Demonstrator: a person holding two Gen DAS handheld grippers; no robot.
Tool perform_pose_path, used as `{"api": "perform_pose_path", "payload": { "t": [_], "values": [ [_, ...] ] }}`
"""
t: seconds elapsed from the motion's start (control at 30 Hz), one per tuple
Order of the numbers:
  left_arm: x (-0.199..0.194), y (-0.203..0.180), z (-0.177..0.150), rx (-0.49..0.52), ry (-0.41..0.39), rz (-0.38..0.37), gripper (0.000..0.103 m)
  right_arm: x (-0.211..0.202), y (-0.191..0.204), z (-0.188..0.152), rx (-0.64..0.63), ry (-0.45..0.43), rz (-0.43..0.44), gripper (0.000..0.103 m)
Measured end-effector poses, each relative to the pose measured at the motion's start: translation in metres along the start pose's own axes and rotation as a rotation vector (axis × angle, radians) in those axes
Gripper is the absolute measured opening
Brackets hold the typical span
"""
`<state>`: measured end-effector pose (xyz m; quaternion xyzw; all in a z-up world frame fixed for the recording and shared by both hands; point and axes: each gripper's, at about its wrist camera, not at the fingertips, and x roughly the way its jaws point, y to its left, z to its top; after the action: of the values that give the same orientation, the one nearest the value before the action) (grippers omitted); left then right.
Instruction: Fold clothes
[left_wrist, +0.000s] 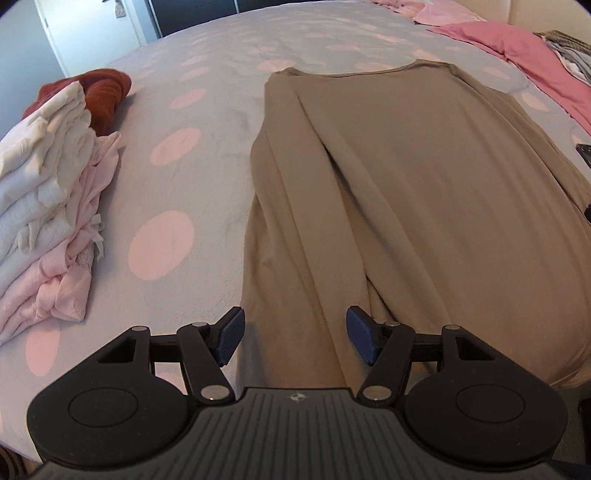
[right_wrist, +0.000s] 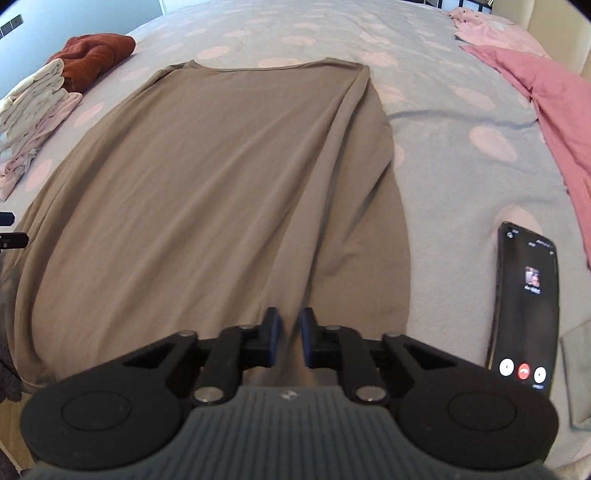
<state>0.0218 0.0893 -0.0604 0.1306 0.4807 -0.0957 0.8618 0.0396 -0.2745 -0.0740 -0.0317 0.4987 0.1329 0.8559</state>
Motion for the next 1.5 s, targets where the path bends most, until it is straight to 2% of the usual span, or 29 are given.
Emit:
{"api": "perform_pose_path", "payload": {
  "t": [0.2, 0.27, 0.5, 0.73, 0.9, 1.0, 1.07, 1.1, 1.2, 1.27, 1.37, 1.4, 1.43, 1.5],
  "values": [
    [0.002, 0.005, 0.0, -0.034, 0.016, -0.014, 0.06, -0.02, -0.012, 0.011, 0.014, -0.005, -0.054, 0.002],
    [0.003, 0.004, 0.002, -0.035, 0.026, -0.023, 0.06, -0.036, -0.027, 0.024, 0.045, -0.034, -0.083, 0.002],
    [0.008, 0.002, 0.008, -0.038, 0.034, -0.047, 0.06, -0.078, -0.104, 0.074, 0.127, -0.104, -0.274, 0.002],
    [0.01, 0.006, 0.011, -0.054, 0.048, -0.044, 0.057, -0.071, -0.19, 0.109, 0.247, -0.141, -0.428, 0.001],
    [0.009, 0.012, 0.012, -0.085, 0.044, -0.028, 0.056, -0.05, -0.244, 0.116, 0.354, -0.106, -0.518, 0.001],
    [0.004, 0.013, 0.013, -0.091, 0.022, -0.036, 0.056, -0.037, -0.261, 0.114, 0.375, -0.096, -0.555, 0.0],
    [-0.001, 0.012, 0.014, -0.093, -0.005, -0.046, 0.056, -0.032, -0.264, 0.112, 0.378, -0.105, -0.548, 0.001],
    [-0.003, 0.011, 0.014, -0.092, -0.013, -0.051, 0.056, -0.034, -0.266, 0.11, 0.412, -0.113, -0.512, 0.005],
    [-0.003, 0.004, 0.013, -0.077, -0.016, -0.064, 0.052, -0.04, -0.26, 0.107, 0.446, -0.135, -0.447, 0.006],
    [0.002, -0.001, 0.012, -0.056, -0.002, -0.07, 0.04, -0.047, -0.239, 0.109, 0.388, -0.156, -0.434, 0.006],
    [0.013, -0.005, 0.012, -0.042, 0.019, -0.074, 0.023, -0.06, -0.204, 0.111, 0.358, -0.203, -0.334, 0.008],
    [0.016, -0.006, 0.012, -0.042, 0.022, -0.072, 0.019, -0.064, -0.194, 0.111, 0.351, -0.217, -0.292, 0.017],
    [0.016, -0.007, 0.013, -0.031, 0.018, -0.071, 0.008, -0.067, -0.181, 0.111, 0.335, -0.229, -0.26, 0.029],
    [0.017, -0.009, 0.014, -0.012, 0.009, -0.067, 0.001, -0.068, -0.155, 0.111, 0.276, -0.241, -0.219, 0.034]
  ]
}}
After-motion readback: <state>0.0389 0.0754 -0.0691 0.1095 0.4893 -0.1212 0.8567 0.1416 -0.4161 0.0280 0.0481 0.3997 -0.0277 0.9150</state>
